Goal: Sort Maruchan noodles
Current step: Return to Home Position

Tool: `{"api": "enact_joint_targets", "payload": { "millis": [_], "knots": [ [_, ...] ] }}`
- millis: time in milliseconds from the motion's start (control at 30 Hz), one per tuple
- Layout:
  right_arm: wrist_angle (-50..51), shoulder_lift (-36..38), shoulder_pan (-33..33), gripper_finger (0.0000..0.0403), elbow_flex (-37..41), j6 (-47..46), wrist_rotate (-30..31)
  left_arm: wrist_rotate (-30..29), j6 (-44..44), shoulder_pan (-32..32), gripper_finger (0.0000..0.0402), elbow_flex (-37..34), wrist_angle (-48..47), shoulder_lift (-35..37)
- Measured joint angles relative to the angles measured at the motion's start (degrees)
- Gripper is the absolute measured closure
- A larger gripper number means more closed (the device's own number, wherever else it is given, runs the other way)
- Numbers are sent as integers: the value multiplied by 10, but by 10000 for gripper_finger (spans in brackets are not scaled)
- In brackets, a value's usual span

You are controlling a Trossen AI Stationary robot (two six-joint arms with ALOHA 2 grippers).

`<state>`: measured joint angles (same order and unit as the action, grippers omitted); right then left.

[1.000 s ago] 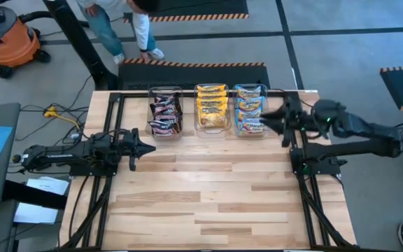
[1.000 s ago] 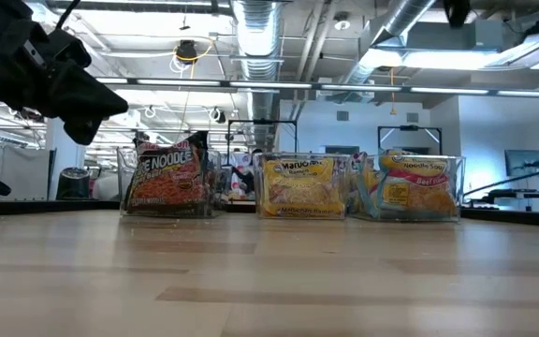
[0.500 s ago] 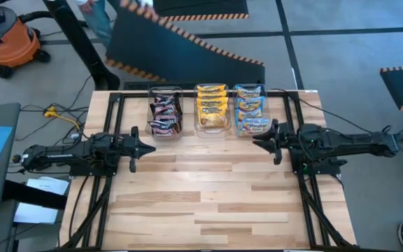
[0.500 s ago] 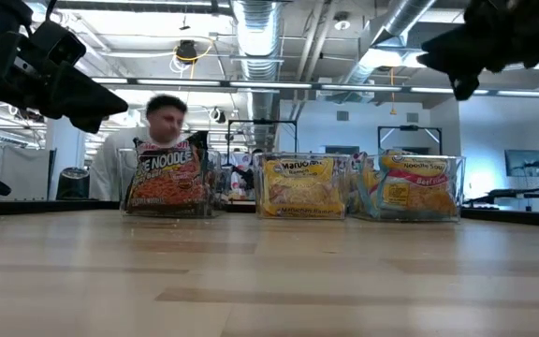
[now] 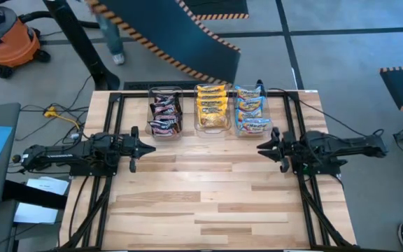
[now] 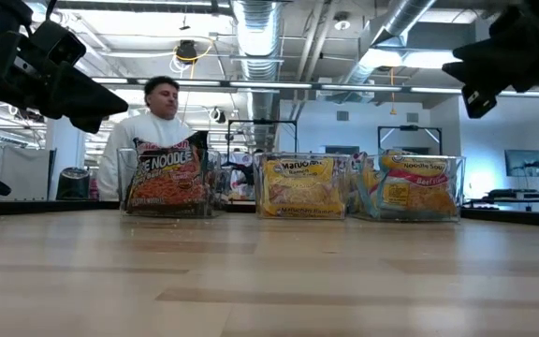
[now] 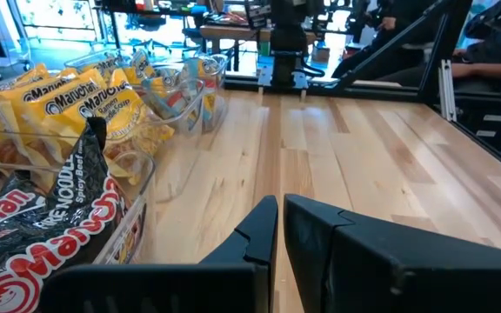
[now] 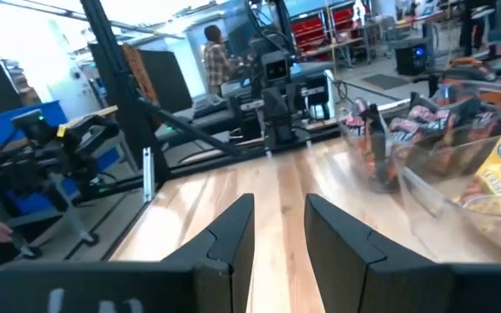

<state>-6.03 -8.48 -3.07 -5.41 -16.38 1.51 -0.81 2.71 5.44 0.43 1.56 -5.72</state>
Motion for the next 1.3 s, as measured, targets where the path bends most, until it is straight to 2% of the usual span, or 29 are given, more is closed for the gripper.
{"api": "enact_joint_targets", "payload": {
  "millis": [400, 833, 1300],
  "knots": [
    [15, 83, -30, 274, 49, 3, -1, 0, 1, 0, 391, 0, 0, 0],
    [42, 71, -17, 274, 50, 53, 10, 0, 1, 0, 391, 0, 0, 0],
    [45, 51, -5, 274, 51, 47, 13, 0, 1, 0, 391, 0, 0, 0]
  ]
}}
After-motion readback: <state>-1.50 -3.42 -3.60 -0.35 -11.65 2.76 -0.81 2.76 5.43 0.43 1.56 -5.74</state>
